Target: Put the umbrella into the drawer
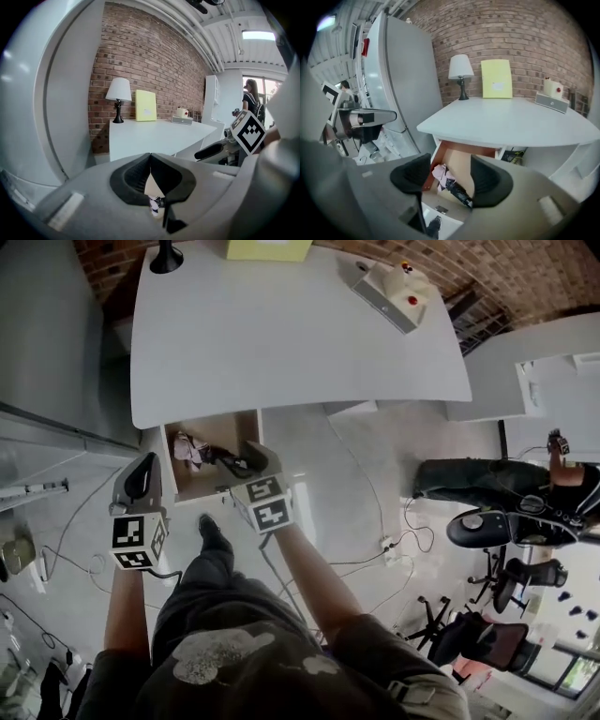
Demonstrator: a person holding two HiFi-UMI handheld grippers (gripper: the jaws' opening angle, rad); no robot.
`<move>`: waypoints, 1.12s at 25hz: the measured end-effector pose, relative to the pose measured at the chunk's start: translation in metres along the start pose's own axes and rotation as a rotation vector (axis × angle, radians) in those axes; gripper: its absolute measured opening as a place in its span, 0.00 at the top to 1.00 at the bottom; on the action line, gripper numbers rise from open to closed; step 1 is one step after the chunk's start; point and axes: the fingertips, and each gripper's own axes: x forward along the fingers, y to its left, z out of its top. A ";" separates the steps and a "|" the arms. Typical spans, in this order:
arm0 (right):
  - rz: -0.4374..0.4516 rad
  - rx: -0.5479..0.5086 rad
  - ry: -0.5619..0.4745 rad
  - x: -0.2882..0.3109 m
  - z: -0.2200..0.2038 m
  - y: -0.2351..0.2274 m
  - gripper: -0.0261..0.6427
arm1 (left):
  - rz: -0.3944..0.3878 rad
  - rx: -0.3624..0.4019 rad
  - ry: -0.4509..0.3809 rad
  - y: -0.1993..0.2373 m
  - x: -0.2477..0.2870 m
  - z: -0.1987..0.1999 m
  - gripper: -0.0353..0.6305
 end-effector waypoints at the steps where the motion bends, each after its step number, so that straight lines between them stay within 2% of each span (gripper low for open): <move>1: -0.021 0.020 -0.014 -0.008 0.002 -0.007 0.56 | -0.017 0.002 -0.005 -0.007 0.004 0.005 0.93; 3: -0.062 0.057 -0.042 -0.027 0.002 -0.020 0.57 | -0.052 0.010 -0.017 -0.022 0.008 0.016 0.93; 5: -0.111 0.089 -0.074 -0.047 0.000 -0.034 0.74 | -0.085 0.029 -0.034 -0.041 0.008 0.027 0.93; 7: -0.151 0.115 -0.111 -0.069 -0.005 -0.044 0.76 | -0.114 0.047 -0.054 -0.060 0.004 0.036 0.93; 8: -0.169 0.127 -0.133 -0.081 -0.006 -0.047 0.82 | -0.126 0.054 -0.063 -0.070 0.000 0.039 0.93; 12: -0.214 0.139 -0.199 -0.125 -0.013 -0.041 0.95 | -0.149 0.063 -0.078 -0.099 -0.029 0.037 0.93; 21: -0.226 0.100 -0.222 -0.206 -0.043 0.006 0.95 | -0.172 0.069 -0.098 -0.141 -0.108 0.014 0.93; 28: -0.275 0.076 -0.241 -0.273 -0.068 0.013 0.95 | -0.207 0.094 -0.151 -0.186 -0.149 0.023 0.93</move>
